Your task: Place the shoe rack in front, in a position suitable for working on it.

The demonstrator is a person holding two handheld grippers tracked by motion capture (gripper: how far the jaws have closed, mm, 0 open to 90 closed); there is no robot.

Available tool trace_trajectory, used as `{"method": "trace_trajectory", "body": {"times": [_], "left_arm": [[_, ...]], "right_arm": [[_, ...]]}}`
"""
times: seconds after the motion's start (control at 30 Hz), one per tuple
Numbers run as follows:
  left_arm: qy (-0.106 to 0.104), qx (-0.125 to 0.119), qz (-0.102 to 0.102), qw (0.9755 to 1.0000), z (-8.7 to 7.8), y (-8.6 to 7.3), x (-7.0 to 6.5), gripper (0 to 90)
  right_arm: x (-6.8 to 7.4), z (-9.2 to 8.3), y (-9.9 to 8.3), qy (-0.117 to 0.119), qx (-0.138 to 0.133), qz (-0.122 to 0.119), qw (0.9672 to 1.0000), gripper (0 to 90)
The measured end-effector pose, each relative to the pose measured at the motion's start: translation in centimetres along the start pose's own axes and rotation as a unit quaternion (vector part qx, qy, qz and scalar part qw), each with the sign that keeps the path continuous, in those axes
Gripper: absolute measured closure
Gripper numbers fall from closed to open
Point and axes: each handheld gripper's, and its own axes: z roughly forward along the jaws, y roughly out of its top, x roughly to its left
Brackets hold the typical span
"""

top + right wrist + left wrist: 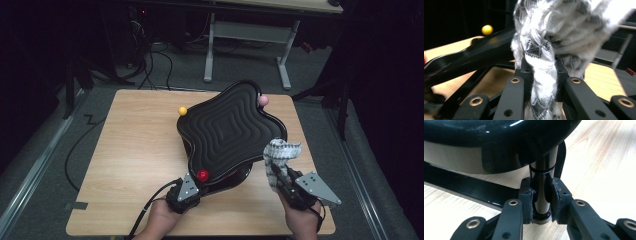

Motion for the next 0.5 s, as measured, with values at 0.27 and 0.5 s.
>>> {"method": "trace_trajectory", "body": {"times": [0.27, 0.5], "left_arm": [[-0.001, 0.0, 0.0, 1.0, 0.0, 0.0, 0.0, 73.2], [-0.001, 0.0, -0.002, 1.0, 0.0, 0.0, 0.0, 73.2]], "right_arm": [[4.8, 2.2, -1.3, 0.075, 0.042, -0.049, 0.9951, 77.1], [10.1, 3.4, -2.5, 0.149, 0.076, -0.107, 0.9801, 77.4]]}}
